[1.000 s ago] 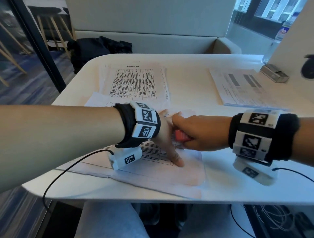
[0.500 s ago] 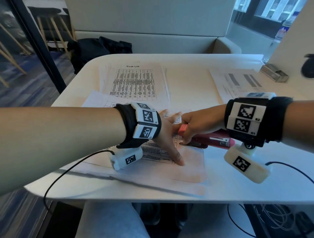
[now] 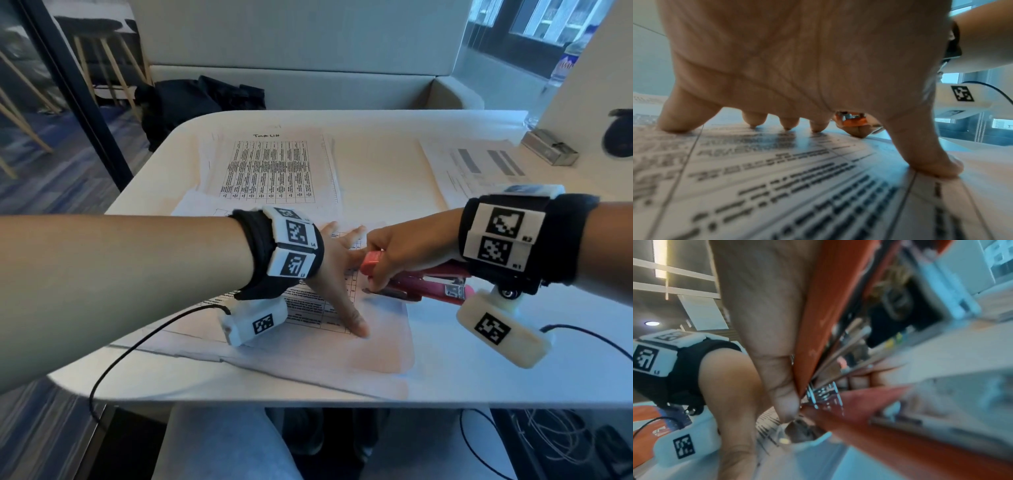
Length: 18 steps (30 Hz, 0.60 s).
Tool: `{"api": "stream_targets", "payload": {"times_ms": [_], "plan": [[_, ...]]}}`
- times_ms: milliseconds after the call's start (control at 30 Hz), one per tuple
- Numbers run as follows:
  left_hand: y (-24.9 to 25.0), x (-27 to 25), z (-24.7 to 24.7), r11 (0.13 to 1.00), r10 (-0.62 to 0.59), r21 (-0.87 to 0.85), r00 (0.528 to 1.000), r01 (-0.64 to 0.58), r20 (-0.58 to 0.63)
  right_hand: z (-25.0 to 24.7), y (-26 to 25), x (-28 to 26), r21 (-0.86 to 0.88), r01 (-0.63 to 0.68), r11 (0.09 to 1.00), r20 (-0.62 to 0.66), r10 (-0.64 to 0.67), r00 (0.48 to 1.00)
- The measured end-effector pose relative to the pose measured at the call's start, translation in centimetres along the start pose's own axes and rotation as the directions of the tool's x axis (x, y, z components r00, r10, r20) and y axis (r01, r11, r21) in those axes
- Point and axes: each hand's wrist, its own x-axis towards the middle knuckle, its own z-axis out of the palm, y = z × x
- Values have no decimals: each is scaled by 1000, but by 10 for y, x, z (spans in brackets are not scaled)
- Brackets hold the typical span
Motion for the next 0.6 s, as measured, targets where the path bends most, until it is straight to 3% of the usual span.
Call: {"api": "stream_targets", "payload": {"times_ms": [400,600], "plan": [[4,-9,-6,1000,-11,-13,1000,11,-17,9,21,-6,-215,101,971,-282,-161,946],[11,-18,-3,999,-17,42,993,22,-116,14,28,-8,-247,98,964,-349,-183,919]]}}
